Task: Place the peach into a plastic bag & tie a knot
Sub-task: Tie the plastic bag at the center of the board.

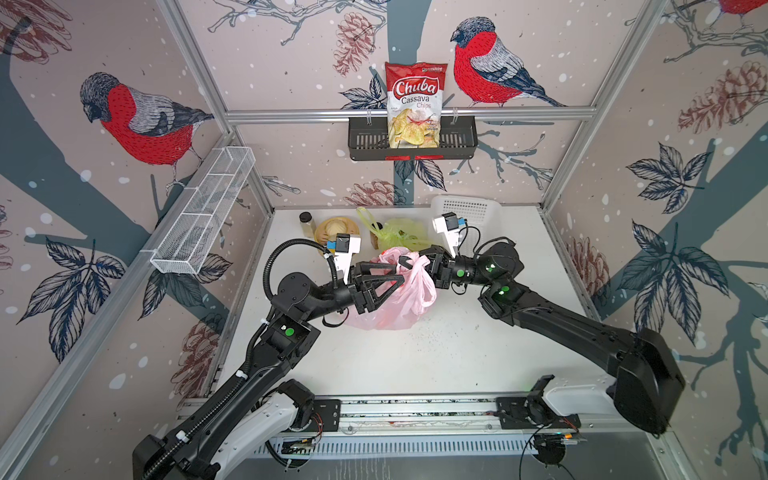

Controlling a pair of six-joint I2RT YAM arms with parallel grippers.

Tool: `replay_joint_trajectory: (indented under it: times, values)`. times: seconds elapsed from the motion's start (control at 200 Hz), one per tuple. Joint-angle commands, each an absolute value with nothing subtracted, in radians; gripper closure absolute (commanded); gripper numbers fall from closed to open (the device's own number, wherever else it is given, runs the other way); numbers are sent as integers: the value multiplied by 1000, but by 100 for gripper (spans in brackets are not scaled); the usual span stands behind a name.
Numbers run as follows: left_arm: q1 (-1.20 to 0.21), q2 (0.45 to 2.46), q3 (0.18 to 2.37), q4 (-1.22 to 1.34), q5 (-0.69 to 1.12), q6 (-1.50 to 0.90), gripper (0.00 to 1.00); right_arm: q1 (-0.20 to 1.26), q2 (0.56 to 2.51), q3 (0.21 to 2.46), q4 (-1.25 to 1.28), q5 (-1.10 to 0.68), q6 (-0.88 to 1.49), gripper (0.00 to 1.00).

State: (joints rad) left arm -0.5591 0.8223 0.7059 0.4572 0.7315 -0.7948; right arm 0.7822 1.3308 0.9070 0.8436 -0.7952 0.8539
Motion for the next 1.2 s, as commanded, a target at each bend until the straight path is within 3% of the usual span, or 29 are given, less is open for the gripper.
replay_joint_trajectory:
  times: [0.0,0.33,0.506,0.916,1.006,1.096,1.196]
  values:
    - [-557,827,714,466,738,-784,35,784,1328,918,864,-805,837,100]
    - [-553,817,716,409,726,-756,33,784,1320,916,859,-800,834,100]
    - [-548,820,699,501,747,-804,33,793,1325,923,848,-799,823,100]
    - [-547,847,704,580,799,-857,78,804,1334,931,801,-795,783,100]
    - [-547,850,715,524,763,-835,100,805,1329,924,761,-791,755,100]
    - [-538,867,721,431,711,-810,100,803,1310,899,688,-769,695,100]
    - [-515,895,667,495,715,-856,100,798,1290,861,611,-740,636,100]
